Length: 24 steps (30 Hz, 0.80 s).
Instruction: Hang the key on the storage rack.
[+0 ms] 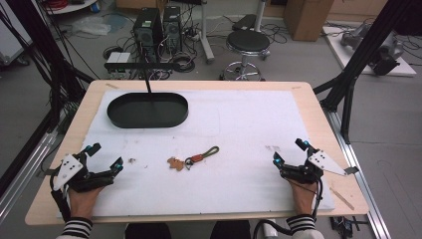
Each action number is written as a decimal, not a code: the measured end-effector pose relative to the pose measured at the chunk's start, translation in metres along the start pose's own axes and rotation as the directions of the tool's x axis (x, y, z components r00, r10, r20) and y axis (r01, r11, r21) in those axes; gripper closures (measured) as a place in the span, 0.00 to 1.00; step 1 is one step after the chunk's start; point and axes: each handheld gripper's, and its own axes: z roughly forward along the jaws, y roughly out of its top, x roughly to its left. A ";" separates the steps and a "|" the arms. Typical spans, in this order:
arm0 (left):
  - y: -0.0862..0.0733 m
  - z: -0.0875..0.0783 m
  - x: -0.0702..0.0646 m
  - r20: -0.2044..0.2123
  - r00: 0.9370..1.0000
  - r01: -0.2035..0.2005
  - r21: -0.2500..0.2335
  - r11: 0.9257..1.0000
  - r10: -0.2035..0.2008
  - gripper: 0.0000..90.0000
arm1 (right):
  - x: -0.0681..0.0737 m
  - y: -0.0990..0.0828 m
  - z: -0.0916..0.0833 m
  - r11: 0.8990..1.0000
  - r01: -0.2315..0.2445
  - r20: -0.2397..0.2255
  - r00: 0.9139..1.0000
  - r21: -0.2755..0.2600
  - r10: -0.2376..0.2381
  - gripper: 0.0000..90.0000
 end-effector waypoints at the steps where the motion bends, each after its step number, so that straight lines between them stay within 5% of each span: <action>1: 0.000 0.001 0.000 0.007 1.000 0.002 0.007 1.000 -0.002 0.06 | 0.000 0.000 0.000 1.000 0.000 0.000 1.000 0.000 0.000 0.00; 7: 0.014 0.011 0.000 0.051 0.998 -0.045 0.048 0.998 0.042 0.06 | 0.000 0.000 0.000 1.000 -0.005 0.001 1.000 -0.001 0.005 0.00; 12: 0.038 0.025 -0.002 0.116 0.988 -0.115 0.085 0.990 0.105 0.06 | 0.000 0.000 0.000 1.000 -0.004 0.000 1.000 -0.002 0.004 0.00; 18: 0.067 0.043 -0.003 0.230 0.971 -0.097 0.145 0.985 0.062 0.06 | 0.000 0.000 0.000 1.000 -0.005 0.001 1.000 -0.001 0.005 0.00; 20: 0.076 0.049 -0.005 0.259 0.965 -0.093 0.195 0.976 0.040 0.06 | 0.000 0.000 0.000 1.000 -0.007 -0.001 1.000 -0.001 0.007 0.00; 24: 0.092 0.063 -0.009 0.289 0.956 -0.129 0.227 0.965 0.060 0.06 | 0.000 0.000 0.000 1.000 -0.007 -0.001 1.000 -0.002 0.007 0.00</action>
